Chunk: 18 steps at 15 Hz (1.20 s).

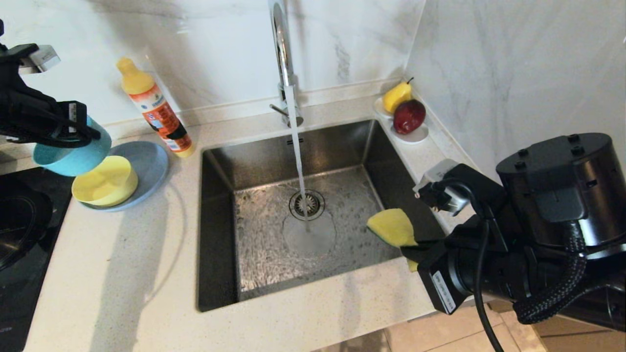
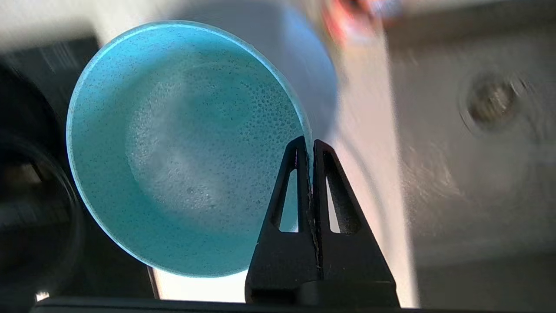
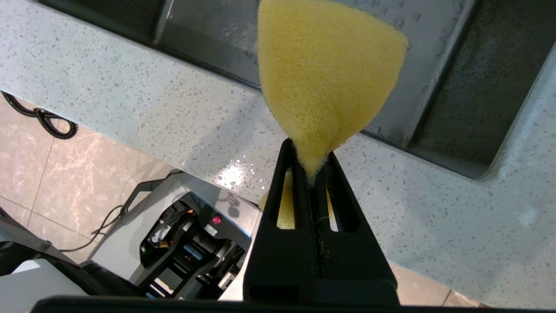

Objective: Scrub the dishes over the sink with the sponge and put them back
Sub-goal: Pick up a bowl and the sponge

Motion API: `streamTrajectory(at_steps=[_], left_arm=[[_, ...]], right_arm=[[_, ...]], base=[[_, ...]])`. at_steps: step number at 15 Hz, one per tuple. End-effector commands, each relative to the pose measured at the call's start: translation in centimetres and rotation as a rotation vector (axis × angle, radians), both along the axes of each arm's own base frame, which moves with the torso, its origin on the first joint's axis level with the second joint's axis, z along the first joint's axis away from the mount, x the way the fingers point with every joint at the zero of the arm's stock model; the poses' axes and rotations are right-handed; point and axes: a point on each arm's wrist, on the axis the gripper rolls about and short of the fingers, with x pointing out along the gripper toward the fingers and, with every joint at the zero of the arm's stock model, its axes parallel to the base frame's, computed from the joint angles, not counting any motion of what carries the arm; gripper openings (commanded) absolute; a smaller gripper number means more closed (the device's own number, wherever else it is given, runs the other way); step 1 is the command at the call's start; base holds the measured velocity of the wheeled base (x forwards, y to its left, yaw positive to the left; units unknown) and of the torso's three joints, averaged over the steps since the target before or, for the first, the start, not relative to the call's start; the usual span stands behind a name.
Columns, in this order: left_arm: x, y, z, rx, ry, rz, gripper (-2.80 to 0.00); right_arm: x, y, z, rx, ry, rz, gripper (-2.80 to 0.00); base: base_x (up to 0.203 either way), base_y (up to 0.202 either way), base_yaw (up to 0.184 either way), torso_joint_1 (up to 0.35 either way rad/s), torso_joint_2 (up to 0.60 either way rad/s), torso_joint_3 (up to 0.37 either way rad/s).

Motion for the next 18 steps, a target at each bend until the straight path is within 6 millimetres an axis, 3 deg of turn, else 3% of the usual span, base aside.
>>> streamTrajectory(at_steps=[1,7,13,18], left_arm=[[-3.5,-1.1,0.4,-0.018,0.042,-0.010,-2.80],[-9.2,-2.6,-5.4,-0.058,0.240,-0.009,-2.80],[-10.4,-2.9,-11.5,-0.006,0.230,0.016,-2.80],[-10.9,-3.0,-12.4,0.032,0.152,0.008,-2.80]], right_arm=[[0.3,-0.1,-0.2,-0.005,0.003,-0.014,-2.80],[0.9,-0.5,-0.3,-0.005,0.009,-0.036,-2.80],[1.3,-0.5,-0.5,-0.012,0.016,-0.047,-2.80],[1.3,-0.6,-0.5,-0.011,0.015,-0.048,-2.80]], base=[[0.000,0.000,0.000,0.000,0.00,0.000],[0.000,0.000,0.000,0.000,0.00,0.000],[0.000,0.000,0.000,0.000,0.00,0.000],[0.000,0.000,0.000,0.000,0.00,0.000]])
